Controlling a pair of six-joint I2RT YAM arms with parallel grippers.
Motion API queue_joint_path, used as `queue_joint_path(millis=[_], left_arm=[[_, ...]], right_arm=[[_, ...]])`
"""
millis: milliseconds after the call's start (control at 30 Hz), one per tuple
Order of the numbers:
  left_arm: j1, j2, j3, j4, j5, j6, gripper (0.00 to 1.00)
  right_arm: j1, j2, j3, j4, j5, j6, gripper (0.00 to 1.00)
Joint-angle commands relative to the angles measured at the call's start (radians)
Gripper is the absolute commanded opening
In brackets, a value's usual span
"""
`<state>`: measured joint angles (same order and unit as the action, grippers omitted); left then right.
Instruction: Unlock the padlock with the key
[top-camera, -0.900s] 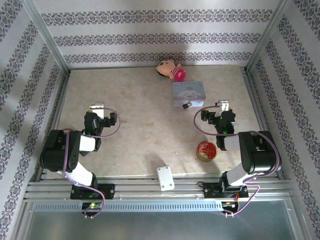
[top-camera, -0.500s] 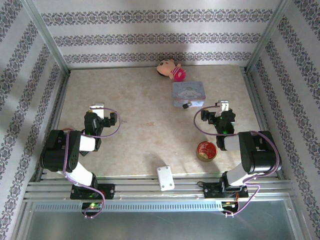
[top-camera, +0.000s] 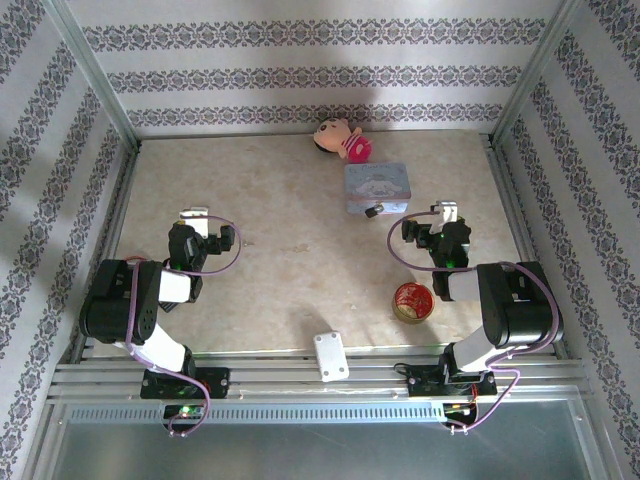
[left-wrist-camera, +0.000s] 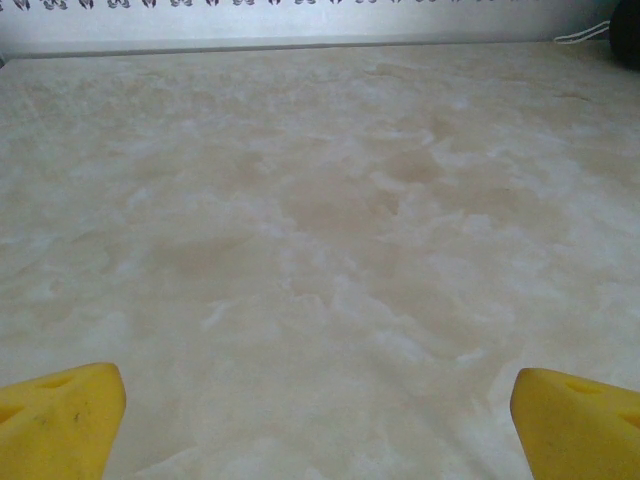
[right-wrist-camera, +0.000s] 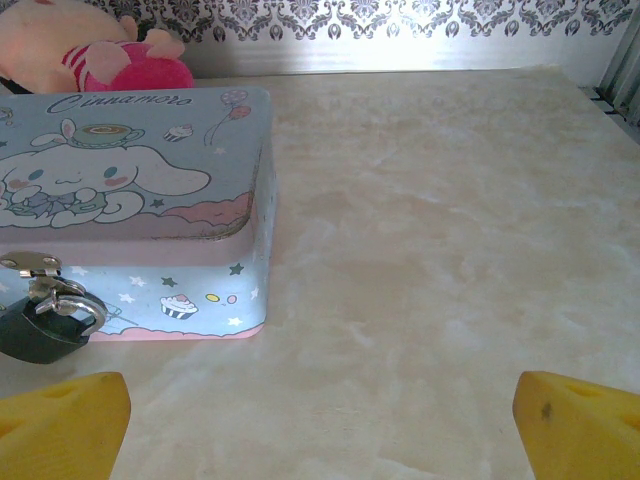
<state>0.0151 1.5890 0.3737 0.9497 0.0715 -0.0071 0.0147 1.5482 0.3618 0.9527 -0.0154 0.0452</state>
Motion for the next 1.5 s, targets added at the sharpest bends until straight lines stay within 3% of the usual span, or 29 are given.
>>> queue_joint_path(millis=[0,200,400,567,900,1067,1300,1467], left_arm=[[0.005,0.002,0.018,-0.006,0.01,0.004,0.99],[0.005,0.001,0.011,0.002,-0.016,-0.004,0.99],[0.005,-0.049,-0.01,0.004,-0.095,-0.033,0.99],[0.005,-0.163,0.02,-0.156,-0.145,-0.051,0.99],[0.005,-0.364,0.167,-0.648,-0.12,-0.263,0.99],[0.001,-0.345,0.292,-0.917,0.004,-0.355,0.99],[-0.05,-0.27,0.355,-1.055,0.128,-0.415,1.0],[-0.177,-0.164,0.449,-1.16,0.025,-0.368,0.82]], right_arm=[[-0.011,-0.014,0.012,0.009,0.012,-0.007,0.98],[-0.01,-0.015,0.012,0.008,0.025,-0.004,0.98],[-0.009,-0.063,0.028,-0.066,0.131,0.03,0.98],[0.009,-0.086,0.049,-0.12,0.191,0.025,0.98],[0.066,-0.263,0.25,-0.64,0.379,0.09,0.98],[0.157,-0.326,0.315,-0.833,0.507,0.141,0.98],[0.225,-0.31,0.449,-1.154,0.54,0.325,0.98],[0.278,-0.253,0.557,-1.308,0.535,0.387,0.98]])
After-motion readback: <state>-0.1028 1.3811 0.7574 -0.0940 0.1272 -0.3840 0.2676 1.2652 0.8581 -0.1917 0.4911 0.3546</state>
